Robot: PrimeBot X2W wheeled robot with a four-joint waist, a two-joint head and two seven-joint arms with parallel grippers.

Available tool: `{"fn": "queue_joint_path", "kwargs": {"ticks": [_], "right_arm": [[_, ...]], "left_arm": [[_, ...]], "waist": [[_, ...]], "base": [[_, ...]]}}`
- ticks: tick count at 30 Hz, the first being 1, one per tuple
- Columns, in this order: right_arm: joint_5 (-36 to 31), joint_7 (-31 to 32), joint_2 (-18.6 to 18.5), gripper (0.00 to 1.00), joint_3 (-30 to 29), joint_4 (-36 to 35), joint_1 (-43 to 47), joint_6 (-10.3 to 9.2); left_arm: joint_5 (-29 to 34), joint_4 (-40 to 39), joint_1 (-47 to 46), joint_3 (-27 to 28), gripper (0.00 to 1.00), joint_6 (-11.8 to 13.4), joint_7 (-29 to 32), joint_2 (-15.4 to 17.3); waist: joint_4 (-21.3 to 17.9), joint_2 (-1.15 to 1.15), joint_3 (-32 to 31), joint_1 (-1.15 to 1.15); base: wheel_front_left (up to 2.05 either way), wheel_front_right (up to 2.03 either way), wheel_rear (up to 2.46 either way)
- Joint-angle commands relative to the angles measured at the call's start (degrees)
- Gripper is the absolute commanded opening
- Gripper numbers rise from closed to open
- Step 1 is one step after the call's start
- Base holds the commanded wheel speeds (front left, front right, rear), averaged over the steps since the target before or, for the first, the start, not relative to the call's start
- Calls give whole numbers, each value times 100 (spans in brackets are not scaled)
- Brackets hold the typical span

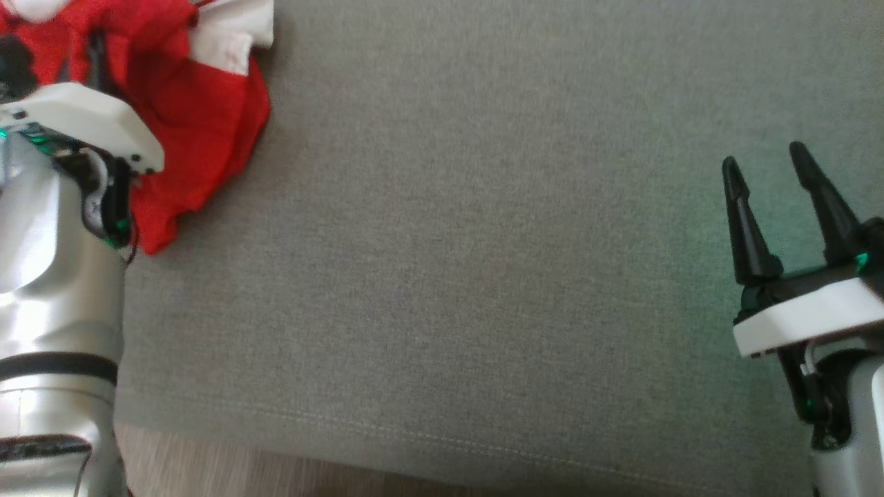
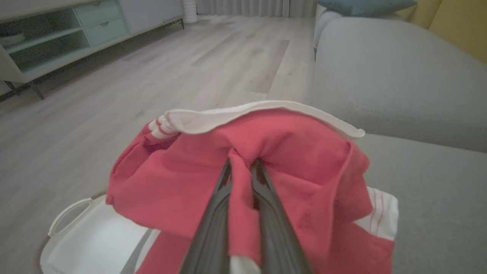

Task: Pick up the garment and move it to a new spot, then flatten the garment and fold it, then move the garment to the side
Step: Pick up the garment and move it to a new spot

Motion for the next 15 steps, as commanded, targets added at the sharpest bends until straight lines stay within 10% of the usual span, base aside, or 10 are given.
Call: {"fn": "queue_joint_path", "kwargs": {"ticks": [1,15], "right_arm": [[45,-62,8,100,75,-171,111,-4],[13,-196,536,100,30,-117,642,-4]], "left_arm": [[50,-268,-35,103,0,55,-114,368],[141,-3409,1868,-390,0,175,16,51]], "waist": [[23,0,-232,0],[-496,0,-1412,0]], "base": [[0,0,0],[0,0,0]]}}
